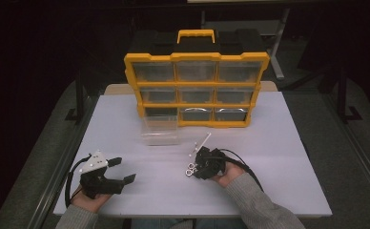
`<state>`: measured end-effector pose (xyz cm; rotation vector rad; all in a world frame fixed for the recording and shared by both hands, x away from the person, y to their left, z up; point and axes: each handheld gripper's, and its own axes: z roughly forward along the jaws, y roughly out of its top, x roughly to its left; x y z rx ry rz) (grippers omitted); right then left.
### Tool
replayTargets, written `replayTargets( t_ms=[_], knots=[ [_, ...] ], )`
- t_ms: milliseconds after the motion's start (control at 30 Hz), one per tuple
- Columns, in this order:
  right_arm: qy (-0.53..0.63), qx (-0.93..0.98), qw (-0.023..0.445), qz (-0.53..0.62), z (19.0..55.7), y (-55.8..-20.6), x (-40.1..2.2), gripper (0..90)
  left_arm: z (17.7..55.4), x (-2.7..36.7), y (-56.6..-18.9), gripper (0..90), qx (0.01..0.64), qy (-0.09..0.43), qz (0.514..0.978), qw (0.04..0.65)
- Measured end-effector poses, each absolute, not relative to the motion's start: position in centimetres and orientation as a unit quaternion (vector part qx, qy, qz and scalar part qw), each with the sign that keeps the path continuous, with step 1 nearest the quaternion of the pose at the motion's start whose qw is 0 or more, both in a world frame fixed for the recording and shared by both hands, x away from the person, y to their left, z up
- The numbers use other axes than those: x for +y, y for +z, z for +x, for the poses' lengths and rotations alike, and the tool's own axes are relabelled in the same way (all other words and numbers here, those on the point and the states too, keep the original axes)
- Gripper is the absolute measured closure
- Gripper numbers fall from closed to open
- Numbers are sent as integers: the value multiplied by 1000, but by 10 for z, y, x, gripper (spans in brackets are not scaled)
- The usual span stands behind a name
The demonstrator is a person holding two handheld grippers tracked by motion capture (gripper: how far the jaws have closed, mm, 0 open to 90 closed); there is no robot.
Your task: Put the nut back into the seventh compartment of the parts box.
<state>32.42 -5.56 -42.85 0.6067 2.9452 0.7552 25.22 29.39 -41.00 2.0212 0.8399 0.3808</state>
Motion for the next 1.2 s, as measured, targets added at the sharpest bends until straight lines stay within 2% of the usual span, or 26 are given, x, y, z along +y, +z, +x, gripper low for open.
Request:
replayTargets(
  t_ms=[267,633,1200],
  knots=[
    [245,951,17,187,325,-428,-57,690,252,294,-410,173,341,153,814,445],
    [290,938,-21,191,335,-419,-73,691,252,295,-409,173,340,154,814,445],
    [335,921,-19,196,359,-368,-92,691,252,295,-410,173,344,153,809,451]
  ],
)
